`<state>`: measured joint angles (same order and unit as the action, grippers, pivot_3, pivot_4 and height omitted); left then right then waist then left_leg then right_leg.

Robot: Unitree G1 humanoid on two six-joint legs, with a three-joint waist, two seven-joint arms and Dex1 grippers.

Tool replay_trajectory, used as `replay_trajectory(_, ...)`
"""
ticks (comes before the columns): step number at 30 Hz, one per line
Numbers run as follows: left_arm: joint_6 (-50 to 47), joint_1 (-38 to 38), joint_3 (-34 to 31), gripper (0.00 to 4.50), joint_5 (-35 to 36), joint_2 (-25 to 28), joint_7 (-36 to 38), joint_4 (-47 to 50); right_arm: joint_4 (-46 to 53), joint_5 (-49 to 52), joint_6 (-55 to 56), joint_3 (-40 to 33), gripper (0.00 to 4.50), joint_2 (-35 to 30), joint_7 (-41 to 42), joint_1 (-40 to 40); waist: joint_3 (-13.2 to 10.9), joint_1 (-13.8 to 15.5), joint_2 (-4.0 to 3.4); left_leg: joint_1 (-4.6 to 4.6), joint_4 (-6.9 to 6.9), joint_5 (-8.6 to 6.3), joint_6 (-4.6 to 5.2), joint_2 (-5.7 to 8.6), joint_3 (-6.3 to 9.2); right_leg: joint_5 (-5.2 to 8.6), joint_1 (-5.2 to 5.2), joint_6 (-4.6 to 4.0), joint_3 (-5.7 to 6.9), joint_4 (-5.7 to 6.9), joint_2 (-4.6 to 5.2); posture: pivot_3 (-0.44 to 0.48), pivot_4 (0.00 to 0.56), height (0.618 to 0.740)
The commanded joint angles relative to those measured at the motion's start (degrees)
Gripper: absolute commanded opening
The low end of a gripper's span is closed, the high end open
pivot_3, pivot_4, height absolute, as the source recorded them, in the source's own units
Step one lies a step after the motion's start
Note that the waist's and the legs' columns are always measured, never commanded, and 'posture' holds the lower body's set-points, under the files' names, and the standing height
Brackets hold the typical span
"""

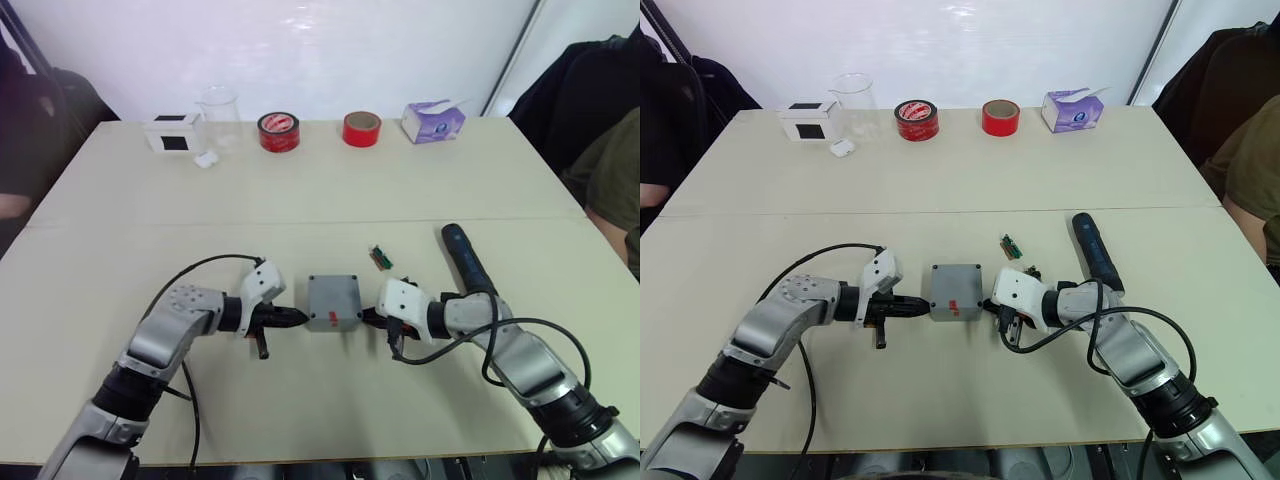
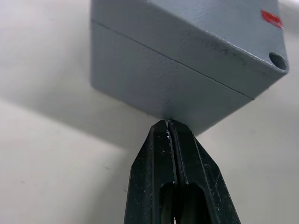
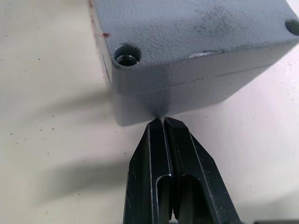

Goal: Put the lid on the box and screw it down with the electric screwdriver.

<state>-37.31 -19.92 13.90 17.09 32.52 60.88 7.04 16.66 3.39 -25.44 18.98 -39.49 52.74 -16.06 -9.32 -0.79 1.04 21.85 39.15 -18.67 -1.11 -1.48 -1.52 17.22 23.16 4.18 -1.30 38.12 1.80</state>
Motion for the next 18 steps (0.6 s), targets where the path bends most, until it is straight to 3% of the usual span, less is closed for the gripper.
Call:
replay_trajectory(1,-0.04,0.58,0.4,0.0,2.18,-0.23,1.02,3.22,3.22,1.07,1.54,1.45,0.03,1.24,1.78,-0.59,0.0,0.01,0.0,0.0,0.0,0.0,0.0,0.0,0.0,0.0,0.0,0.0,0.0,0.0,0.0,0.0,0.15,0.74)
replay_trajectory(11,0.53,1.05,0.24,0.0,1.85,0.93,1.16,2.83,3.51,0.31,2.27,1.32,0.03,1.02,2.68,-0.32,0.0,-0.01,0.0,-0.01,0.0,0.0,0.0,0.01,-0.01,0.0,0.0,0.0,0.0,0.01,0.0,0.0,0.15,0.74)
replay_trajectory(18,0.71,4.97,-5.79,0.0,4.64,9.38,3.91,10.05,4.56,1.26,0.69,-6.44,0.03,-1.16,-0.15,2.65,-0.02,0.01,-0.02,0.03,0.0,0.0,0.0,-0.01,0.0,0.0,0.04,0.0,0.0,0.01,0.0,0.0,0.15,0.74)
